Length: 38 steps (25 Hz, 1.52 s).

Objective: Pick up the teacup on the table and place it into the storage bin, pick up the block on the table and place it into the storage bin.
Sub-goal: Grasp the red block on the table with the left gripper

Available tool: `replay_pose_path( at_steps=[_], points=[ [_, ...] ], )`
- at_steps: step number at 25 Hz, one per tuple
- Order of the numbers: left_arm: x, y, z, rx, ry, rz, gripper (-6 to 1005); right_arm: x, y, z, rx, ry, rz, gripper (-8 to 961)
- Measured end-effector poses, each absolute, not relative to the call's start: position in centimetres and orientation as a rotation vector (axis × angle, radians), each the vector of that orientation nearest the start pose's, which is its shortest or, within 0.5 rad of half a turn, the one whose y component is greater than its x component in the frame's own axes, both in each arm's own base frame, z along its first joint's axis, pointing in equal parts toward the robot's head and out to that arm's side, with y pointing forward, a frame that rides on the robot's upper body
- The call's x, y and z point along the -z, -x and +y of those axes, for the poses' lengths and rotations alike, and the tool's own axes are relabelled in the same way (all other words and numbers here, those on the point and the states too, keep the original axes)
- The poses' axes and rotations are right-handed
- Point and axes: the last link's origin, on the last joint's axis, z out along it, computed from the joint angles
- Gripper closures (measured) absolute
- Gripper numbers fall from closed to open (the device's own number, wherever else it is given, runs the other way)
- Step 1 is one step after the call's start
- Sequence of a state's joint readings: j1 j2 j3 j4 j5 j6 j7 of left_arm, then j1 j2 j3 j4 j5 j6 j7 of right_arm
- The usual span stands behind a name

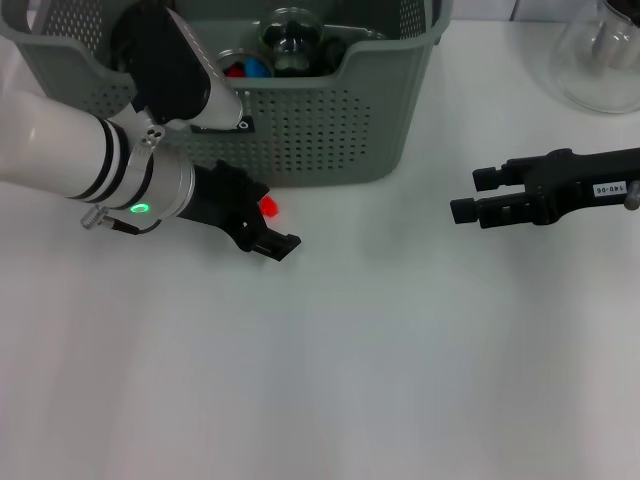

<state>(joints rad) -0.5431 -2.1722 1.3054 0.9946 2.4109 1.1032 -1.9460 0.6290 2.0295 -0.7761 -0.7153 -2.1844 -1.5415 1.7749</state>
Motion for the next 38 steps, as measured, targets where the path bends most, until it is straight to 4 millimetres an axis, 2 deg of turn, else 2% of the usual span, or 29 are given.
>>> replay_pose_path(
  at_steps=[15, 22, 36, 38],
  points=[
    [7.1, 22.4, 35.9, -0.224, 2.744, -0.503, 140, -0.7, -25.1, 35.4, -0.386, 2.810, 0.958, 157],
    [7.3, 21.6, 35.5, -0.223, 2.779, -0.472, 140, -0.8, -25.2, 35.4, -0.385, 2.808, 0.959, 157],
    [7.4, 21.9, 36.1, -0.226, 2.739, -0.462, 139, -0.8, -25.2, 35.4, -0.391, 2.802, 0.962, 158],
    [7.5, 21.9, 36.1, -0.231, 2.742, -0.458, 222, -0.8, -25.2, 35.4, -0.392, 2.802, 0.962, 158]
  ],
)
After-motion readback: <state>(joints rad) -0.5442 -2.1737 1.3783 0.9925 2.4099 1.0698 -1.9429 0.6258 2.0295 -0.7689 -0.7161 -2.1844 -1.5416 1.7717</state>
